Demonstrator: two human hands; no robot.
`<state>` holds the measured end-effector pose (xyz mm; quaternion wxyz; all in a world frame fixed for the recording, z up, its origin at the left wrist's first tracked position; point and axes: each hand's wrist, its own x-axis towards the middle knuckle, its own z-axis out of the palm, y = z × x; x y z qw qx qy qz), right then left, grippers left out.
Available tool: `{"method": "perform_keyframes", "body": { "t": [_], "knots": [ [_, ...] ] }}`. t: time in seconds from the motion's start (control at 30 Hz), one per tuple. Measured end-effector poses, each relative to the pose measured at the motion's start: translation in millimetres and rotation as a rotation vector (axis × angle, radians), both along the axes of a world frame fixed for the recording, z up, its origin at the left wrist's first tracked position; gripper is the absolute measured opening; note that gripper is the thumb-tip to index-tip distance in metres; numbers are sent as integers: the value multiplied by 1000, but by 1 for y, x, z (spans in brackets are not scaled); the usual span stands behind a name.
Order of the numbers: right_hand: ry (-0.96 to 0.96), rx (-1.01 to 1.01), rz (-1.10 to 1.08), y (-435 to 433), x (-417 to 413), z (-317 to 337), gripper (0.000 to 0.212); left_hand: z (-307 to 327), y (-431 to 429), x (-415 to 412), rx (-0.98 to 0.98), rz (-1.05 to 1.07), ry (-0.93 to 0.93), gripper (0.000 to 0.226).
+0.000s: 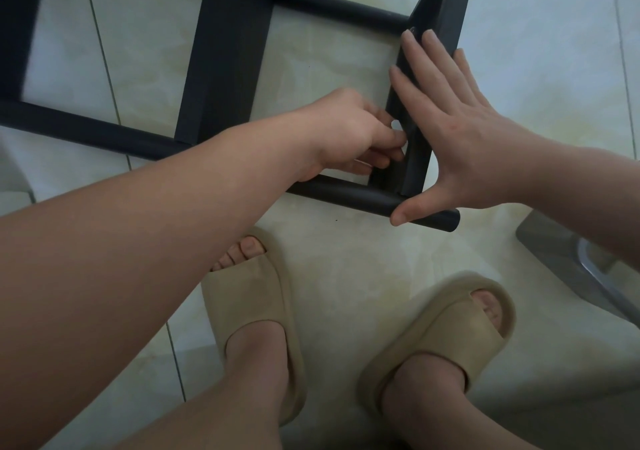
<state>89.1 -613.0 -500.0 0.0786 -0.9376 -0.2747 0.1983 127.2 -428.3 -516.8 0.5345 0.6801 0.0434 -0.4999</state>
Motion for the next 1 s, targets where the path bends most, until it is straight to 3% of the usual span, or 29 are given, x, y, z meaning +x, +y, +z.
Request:
{"method": "perform_keyframes", "body": {
  "t": [0.43,1.0],
  "knots": [
    [-2,-1,1,0,0,0,151,4,-1,-2,61,-77,-18,2],
    [3,2,-1,-1,0,-1,151,18,-5,-2,111,-98,65,11]
  ]
}}
